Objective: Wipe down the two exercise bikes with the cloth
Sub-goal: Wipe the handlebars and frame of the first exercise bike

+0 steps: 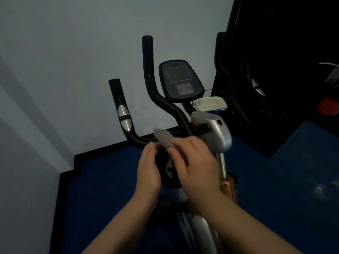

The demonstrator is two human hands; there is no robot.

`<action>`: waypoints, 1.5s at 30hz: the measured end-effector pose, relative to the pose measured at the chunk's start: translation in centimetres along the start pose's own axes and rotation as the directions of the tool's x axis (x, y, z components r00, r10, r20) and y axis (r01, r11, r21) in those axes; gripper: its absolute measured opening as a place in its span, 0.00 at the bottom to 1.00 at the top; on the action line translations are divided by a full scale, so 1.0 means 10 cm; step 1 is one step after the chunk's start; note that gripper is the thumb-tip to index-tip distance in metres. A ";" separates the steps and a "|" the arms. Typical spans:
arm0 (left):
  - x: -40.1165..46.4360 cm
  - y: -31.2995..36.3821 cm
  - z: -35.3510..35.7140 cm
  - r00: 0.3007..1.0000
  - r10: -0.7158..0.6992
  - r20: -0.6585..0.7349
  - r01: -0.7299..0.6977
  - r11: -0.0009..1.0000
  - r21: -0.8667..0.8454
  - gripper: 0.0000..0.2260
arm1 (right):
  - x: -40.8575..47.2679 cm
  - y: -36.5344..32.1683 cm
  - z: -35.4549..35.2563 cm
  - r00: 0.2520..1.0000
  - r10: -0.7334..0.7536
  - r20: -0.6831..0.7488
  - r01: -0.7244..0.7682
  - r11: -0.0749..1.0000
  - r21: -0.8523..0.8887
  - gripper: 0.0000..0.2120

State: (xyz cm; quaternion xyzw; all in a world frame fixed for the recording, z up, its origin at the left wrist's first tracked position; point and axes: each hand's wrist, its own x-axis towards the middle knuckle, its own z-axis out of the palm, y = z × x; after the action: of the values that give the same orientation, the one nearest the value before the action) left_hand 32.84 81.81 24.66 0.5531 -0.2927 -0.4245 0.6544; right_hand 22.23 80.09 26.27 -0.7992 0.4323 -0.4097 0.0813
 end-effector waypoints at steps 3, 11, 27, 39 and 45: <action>-0.03 -0.03 0.07 0.999 0.004 -0.033 -0.004 1.000 -0.006 0.16 | -0.09 -0.14 0.16 0.999 -0.002 0.046 0.003 0.999 -0.037 0.10; 0.19 0.12 0.07 0.921 0.341 0.186 -0.382 0.706 0.597 0.05 | 0.29 0.54 -0.33 0.983 0.174 -0.054 -0.148 0.936 0.320 0.06; 0.20 0.20 0.13 0.948 0.194 0.251 -0.317 0.543 0.778 0.10 | 0.76 0.78 0.25 0.991 0.133 0.027 -0.135 0.944 0.300 0.04; 0.19 0.18 0.14 0.940 0.230 0.252 -0.338 0.524 0.782 0.11 | 0.87 0.81 0.28 0.995 0.082 0.063 -0.095 0.967 0.235 0.05; 0.24 0.27 -0.01 0.906 0.374 0.198 -0.409 0.653 0.638 0.06 | 0.33 0.82 0.24 0.982 0.188 -0.006 -0.171 0.905 0.390 0.04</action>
State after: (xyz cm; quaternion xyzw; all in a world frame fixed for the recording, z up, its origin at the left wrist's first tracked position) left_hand 34.72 79.84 27.09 0.6627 -0.5524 -0.1538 0.4818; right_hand 19.85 72.05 22.63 -0.7150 0.4161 -0.4951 0.2656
